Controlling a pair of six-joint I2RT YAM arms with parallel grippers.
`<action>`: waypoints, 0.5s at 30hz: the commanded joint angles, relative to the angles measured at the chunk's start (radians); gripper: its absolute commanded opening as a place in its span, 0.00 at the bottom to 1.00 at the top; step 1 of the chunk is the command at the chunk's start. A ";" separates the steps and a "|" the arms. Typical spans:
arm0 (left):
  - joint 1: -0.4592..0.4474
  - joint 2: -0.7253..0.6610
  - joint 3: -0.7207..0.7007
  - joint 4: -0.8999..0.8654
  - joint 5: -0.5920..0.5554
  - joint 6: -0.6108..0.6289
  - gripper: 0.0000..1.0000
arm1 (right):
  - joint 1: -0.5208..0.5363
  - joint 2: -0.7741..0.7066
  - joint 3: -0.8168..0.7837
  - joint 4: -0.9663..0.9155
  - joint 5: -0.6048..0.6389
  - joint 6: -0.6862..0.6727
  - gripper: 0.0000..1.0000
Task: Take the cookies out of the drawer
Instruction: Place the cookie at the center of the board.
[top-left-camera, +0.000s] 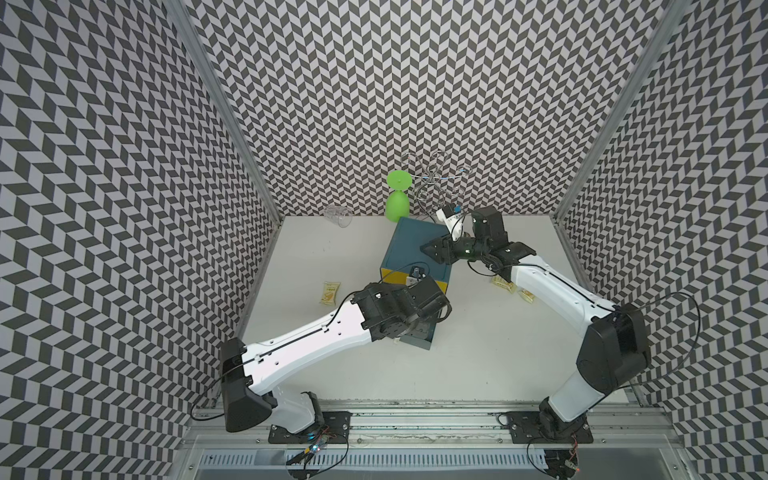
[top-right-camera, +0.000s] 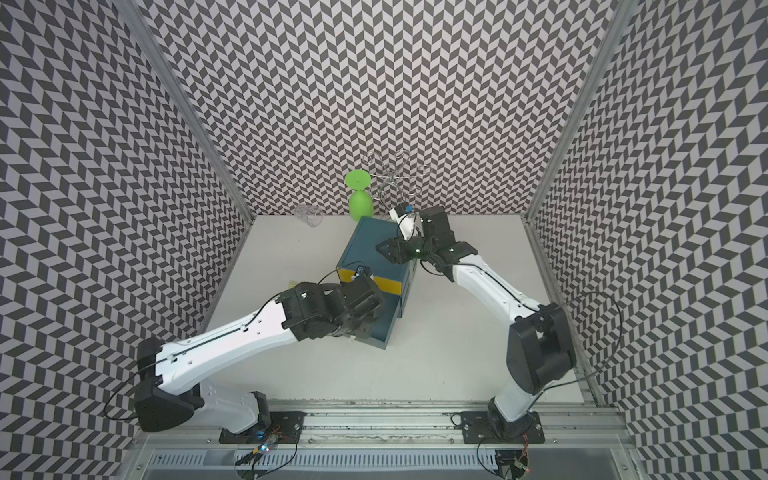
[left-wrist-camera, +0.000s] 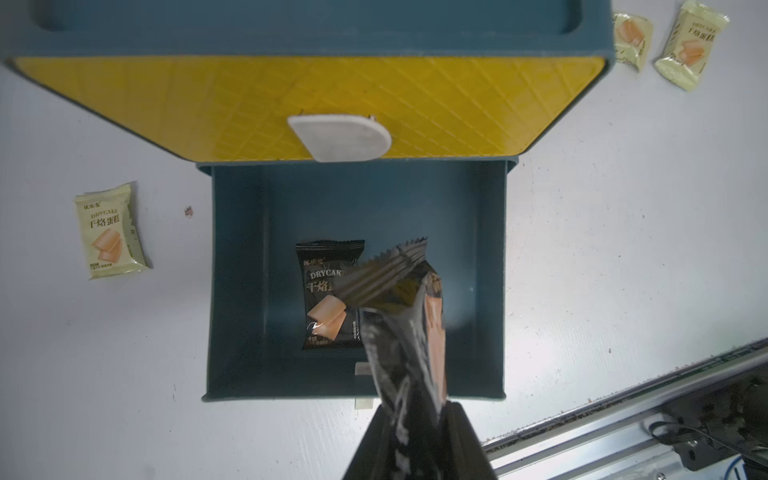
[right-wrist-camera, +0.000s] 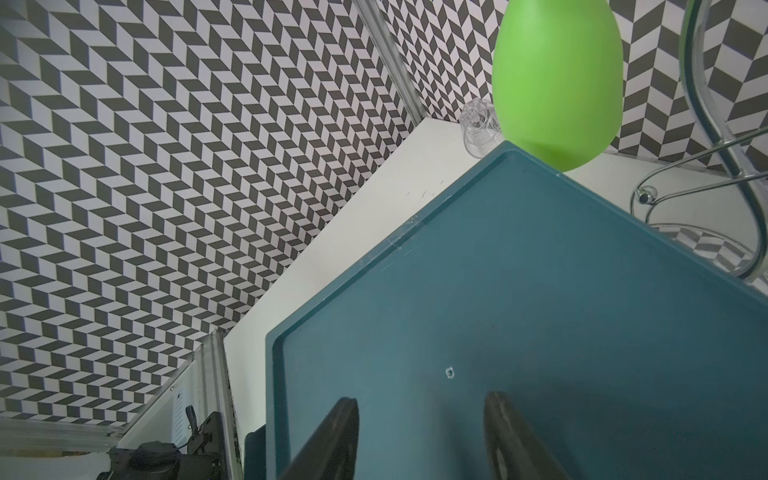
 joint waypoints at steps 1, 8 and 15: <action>-0.006 -0.085 0.012 -0.076 -0.021 -0.057 0.24 | -0.008 0.041 -0.029 -0.122 0.027 0.004 0.53; 0.122 -0.193 0.068 -0.140 -0.126 -0.018 0.24 | -0.010 0.037 -0.025 -0.130 0.031 0.000 0.53; 0.456 -0.158 0.001 0.083 -0.046 0.281 0.26 | -0.013 0.035 -0.018 -0.140 0.036 0.000 0.53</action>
